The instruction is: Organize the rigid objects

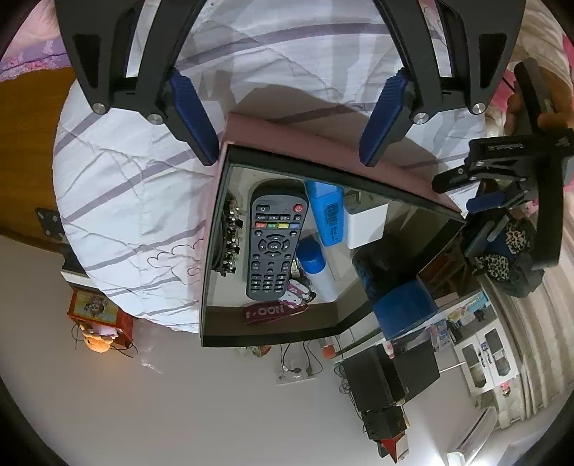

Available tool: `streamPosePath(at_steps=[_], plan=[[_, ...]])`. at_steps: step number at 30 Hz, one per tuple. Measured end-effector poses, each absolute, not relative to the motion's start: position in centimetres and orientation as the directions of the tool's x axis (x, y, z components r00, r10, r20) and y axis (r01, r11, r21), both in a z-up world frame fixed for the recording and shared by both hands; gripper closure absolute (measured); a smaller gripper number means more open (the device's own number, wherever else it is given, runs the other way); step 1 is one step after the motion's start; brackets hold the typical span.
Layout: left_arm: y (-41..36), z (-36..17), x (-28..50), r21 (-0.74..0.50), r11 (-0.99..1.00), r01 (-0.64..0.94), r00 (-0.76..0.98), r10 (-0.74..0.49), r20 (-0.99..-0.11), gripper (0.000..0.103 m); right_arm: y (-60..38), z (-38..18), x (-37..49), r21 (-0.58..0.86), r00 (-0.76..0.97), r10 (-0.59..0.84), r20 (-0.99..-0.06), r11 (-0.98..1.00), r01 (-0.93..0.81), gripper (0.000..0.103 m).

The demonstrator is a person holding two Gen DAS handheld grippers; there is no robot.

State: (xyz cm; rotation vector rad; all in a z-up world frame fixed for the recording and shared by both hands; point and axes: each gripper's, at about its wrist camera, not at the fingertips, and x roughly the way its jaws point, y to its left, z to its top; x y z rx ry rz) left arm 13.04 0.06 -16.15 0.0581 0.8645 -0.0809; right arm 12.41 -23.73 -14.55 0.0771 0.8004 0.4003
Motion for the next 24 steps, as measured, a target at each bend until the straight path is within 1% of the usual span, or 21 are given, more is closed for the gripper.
streamPosePath(at_steps=[3,6,8,11,15,16,17,20,24], plan=[[0.0,-15.5,12.1,0.019,0.994,0.104,0.661,-0.055,-0.748,0.003,-24.0,-14.4,12.3,0.219,0.632,0.367,-0.682,0.928,-0.302,0.020],[0.0,-14.6,11.2,0.008,0.993,0.114,0.671,-0.071,-0.738,0.003,-24.0,-13.8,11.7,0.156,0.658,0.287,-0.696,0.955,-0.252,0.018],[0.0,-13.6,10.4,-0.004,0.993,0.117,0.693,-0.085,-0.716,0.003,-24.1,-13.2,11.2,0.140,0.670,0.260,-0.695,0.963,-0.228,0.018],[-0.1,-11.9,8.8,-0.003,0.993,0.114,0.738,-0.087,-0.669,0.003,-24.2,-11.8,10.1,0.152,0.696,0.267,-0.667,0.963,-0.223,0.014],[-0.3,-9.7,6.8,0.006,0.994,0.108,0.795,-0.083,-0.601,0.001,-23.4,-9.6,8.5,0.103,0.740,0.236,-0.630,0.970,-0.221,0.011],[-0.4,-9.2,6.3,0.009,0.994,0.106,0.805,-0.081,-0.588,0.001,-23.2,-9.2,8.2,0.093,0.748,0.231,-0.622,0.970,-0.223,0.008],[-0.5,-8.9,5.9,0.013,0.995,0.102,0.812,-0.076,-0.579,0.001,-22.9,-8.6,7.7,0.083,0.761,0.226,-0.608,0.972,-0.222,0.000],[-0.4,-8.0,4.9,0.016,0.995,0.101,0.829,-0.076,-0.554,0.001,-22.4,-7.3,6.7,0.068,0.790,0.225,-0.571,0.971,-0.228,0.000],[-0.6,-7.0,3.7,0.027,0.996,0.085,0.849,-0.059,-0.525,0.001,-21.6,-5.9,5.3,0.038,0.810,0.219,-0.543,0.971,-0.237,0.000]])
